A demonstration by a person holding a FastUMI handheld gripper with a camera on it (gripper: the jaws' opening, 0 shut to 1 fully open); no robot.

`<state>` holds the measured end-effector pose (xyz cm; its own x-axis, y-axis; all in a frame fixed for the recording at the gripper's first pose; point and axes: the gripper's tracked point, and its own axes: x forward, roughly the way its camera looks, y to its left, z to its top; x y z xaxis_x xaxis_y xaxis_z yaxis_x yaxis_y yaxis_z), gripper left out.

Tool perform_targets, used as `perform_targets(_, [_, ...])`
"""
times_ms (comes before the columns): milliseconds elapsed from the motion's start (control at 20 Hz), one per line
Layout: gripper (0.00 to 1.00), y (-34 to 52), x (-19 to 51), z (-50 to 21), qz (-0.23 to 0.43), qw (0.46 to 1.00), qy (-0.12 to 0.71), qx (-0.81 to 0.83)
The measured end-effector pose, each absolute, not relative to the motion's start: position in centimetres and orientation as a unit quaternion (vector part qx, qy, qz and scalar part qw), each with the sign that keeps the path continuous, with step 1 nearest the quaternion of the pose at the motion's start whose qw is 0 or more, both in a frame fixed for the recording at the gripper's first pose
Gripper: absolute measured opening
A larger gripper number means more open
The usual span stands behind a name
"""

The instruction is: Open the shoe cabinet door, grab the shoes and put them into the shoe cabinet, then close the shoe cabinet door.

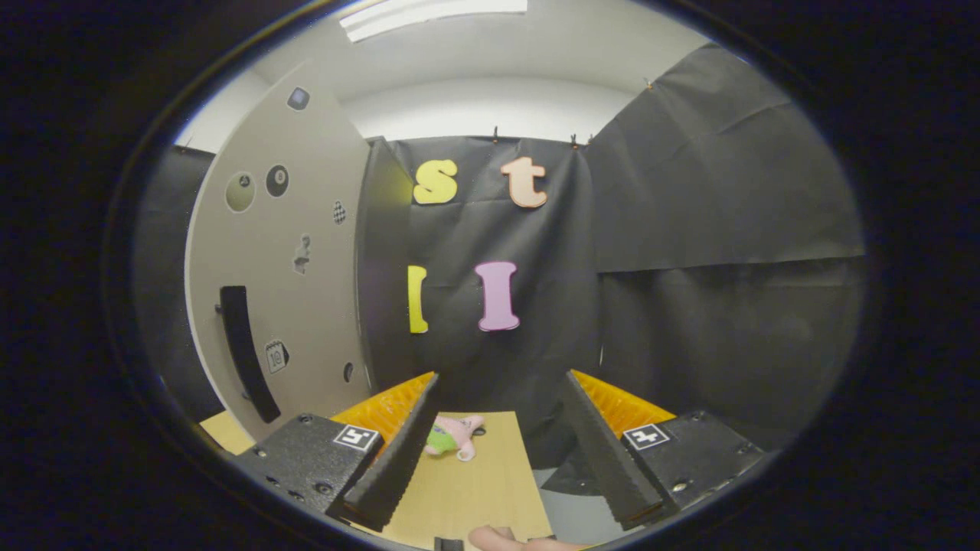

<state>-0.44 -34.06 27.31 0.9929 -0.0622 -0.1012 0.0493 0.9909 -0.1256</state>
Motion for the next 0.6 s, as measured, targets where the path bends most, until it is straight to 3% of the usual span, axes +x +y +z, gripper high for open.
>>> perform_targets(600, [1.0, -20.5, 0.9, 26.0, 0.054, 0.991, 0.068, -0.098])
